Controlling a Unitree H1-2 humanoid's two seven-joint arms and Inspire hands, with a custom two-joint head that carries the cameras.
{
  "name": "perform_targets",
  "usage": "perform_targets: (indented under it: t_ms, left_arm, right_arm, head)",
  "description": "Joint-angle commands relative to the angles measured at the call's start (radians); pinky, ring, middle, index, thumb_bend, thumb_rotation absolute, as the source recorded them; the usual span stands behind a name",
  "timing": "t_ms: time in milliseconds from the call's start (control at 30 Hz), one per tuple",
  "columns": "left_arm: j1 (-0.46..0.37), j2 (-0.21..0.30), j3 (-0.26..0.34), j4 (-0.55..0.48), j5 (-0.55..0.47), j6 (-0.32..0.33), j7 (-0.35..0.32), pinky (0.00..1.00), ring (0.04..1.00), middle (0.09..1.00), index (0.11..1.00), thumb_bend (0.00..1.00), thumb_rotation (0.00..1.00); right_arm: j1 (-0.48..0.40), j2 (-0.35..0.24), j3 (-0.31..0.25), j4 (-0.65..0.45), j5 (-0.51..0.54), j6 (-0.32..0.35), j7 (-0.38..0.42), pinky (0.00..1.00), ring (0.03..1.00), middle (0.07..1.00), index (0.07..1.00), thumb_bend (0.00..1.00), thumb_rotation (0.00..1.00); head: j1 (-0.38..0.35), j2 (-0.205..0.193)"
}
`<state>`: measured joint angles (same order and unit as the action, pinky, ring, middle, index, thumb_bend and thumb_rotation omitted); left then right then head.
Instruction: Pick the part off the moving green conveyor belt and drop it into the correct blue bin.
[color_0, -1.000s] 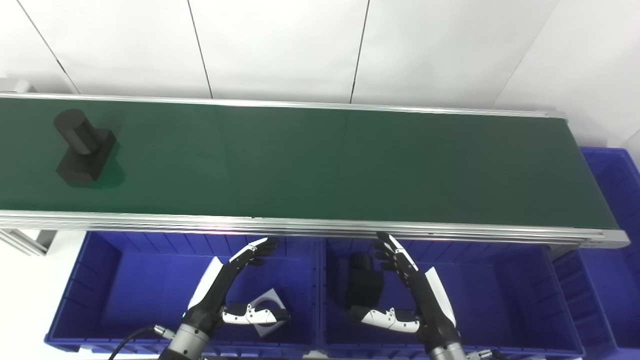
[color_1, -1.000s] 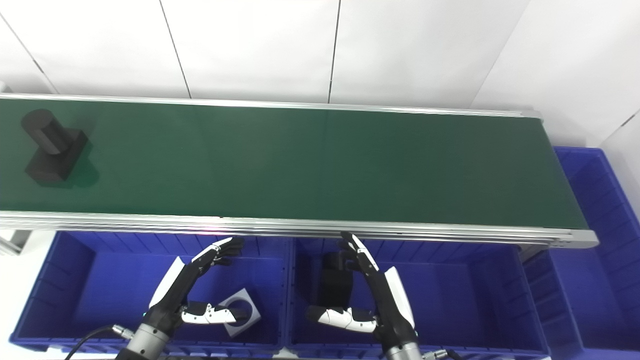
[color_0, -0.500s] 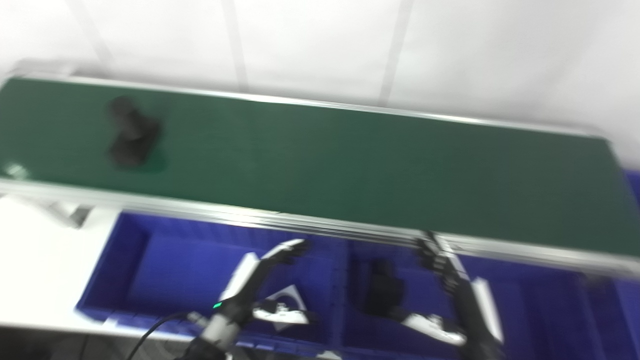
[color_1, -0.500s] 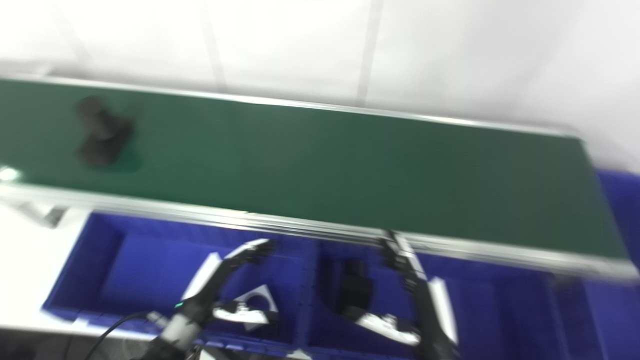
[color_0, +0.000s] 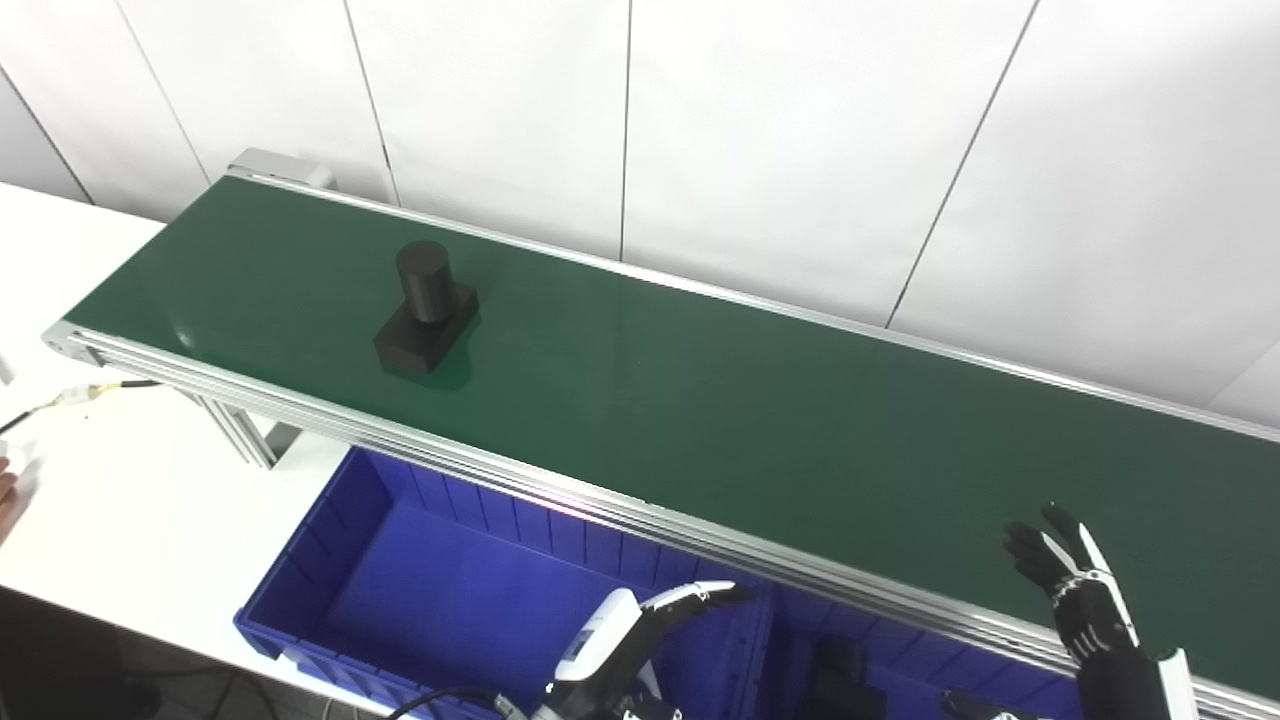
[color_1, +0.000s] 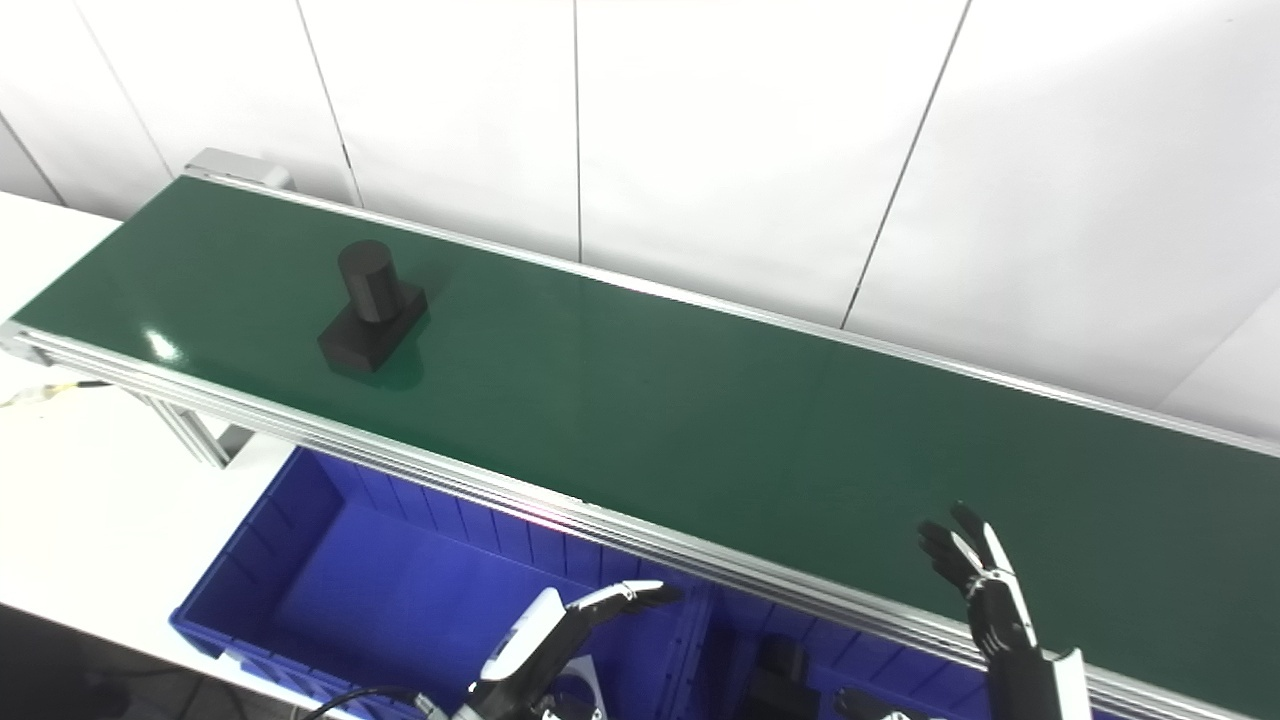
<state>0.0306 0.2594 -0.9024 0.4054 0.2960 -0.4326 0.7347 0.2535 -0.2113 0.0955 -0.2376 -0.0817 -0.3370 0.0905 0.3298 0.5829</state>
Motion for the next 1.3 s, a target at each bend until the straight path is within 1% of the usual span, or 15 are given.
perform_targets:
  t_ms: [0,167,200,267,300,333,467,633,767,967,1167,1267]
  left_arm:
    - [-0.031,-0.007,-0.01,-0.004,0.019,-0.037,0.044,0.76,0.797,0.817,0.808,0.89,0.31]
    - [-0.035,-0.007,-0.023,0.001,0.013,-0.037,0.053,0.77,0.805,0.822,0.814,0.89,0.32]
    - [-0.036,-0.006,-0.027,0.003,0.011,-0.037,0.055,0.77,0.804,0.821,0.812,0.89,0.32]
    - [-0.039,-0.005,-0.033,0.006,0.009,-0.037,0.062,0.76,0.801,0.821,0.811,0.89,0.31]
    - [-0.04,-0.004,-0.038,0.008,0.007,-0.037,0.064,0.76,0.801,0.821,0.811,0.89,0.31]
    - [-0.041,-0.003,-0.041,0.009,0.005,-0.037,0.066,0.77,0.8,0.822,0.81,0.89,0.3]
    - [-0.044,0.0,-0.05,0.017,0.014,-0.037,0.075,0.76,0.798,0.819,0.81,0.89,0.32]
    - [-0.051,0.004,-0.071,0.029,0.017,-0.037,0.104,0.75,0.792,0.812,0.806,0.9,0.32]
    - [-0.056,0.009,-0.085,0.032,0.011,-0.037,0.113,0.75,0.79,0.812,0.804,0.9,0.32]
    - [-0.056,0.017,-0.091,0.024,0.0,-0.037,0.111,0.75,0.791,0.812,0.807,0.91,0.32]
    - [-0.04,0.018,-0.065,0.006,-0.032,-0.037,0.065,0.77,0.801,0.816,0.807,0.92,0.35]
    - [-0.036,0.018,-0.058,0.001,-0.034,-0.037,0.059,0.78,0.803,0.815,0.807,0.92,0.35]
  right_arm:
    - [-0.03,-0.005,-0.011,-0.023,0.011,-0.019,0.006,0.85,0.858,0.866,0.952,0.86,0.43]
    - [-0.073,0.003,-0.019,-0.043,-0.011,0.028,0.013,0.84,0.857,0.863,0.944,0.87,0.43]
    - [-0.083,0.005,-0.019,-0.047,-0.015,0.04,0.014,0.83,0.856,0.862,0.943,0.87,0.43]
    - [-0.098,0.009,-0.02,-0.053,-0.019,0.057,0.015,0.83,0.85,0.857,0.938,0.87,0.42]
    - [-0.113,0.011,-0.018,-0.057,-0.017,0.074,0.017,0.84,0.851,0.857,0.937,0.88,0.42]
    - [-0.123,0.013,-0.017,-0.06,-0.016,0.086,0.019,0.84,0.855,0.859,0.935,0.88,0.41]
    - [-0.18,0.015,-0.012,-0.062,-0.041,0.119,0.029,0.84,0.849,0.851,0.927,0.88,0.42]
    - [-0.264,0.026,-0.002,-0.07,-0.074,0.164,0.037,0.8,0.825,0.831,0.912,0.87,0.39]
    - [-0.325,0.036,0.005,-0.082,-0.104,0.227,0.044,0.79,0.818,0.837,0.908,0.88,0.39]
    - [-0.386,0.057,0.02,-0.101,-0.137,0.297,0.056,0.77,0.803,0.828,0.909,0.86,0.37]
    - [-0.447,0.082,0.049,-0.1,-0.185,0.346,0.061,0.74,0.794,0.825,0.898,0.86,0.38]
    - [-0.472,0.091,0.059,-0.087,-0.195,0.361,0.066,0.74,0.8,0.828,0.896,0.86,0.37]
  head:
    - [-0.005,0.0]
    - [-0.017,-0.004]
    - [-0.028,-0.014]
    - [-0.028,-0.014]
    - [-0.032,-0.022]
    - [-0.032,-0.022]
    - [-0.041,-0.029]
    - [-0.055,-0.037]
    - [-0.065,-0.04]
    - [-0.101,-0.034]
    - [-0.124,-0.032]
    - [-0.126,-0.032]
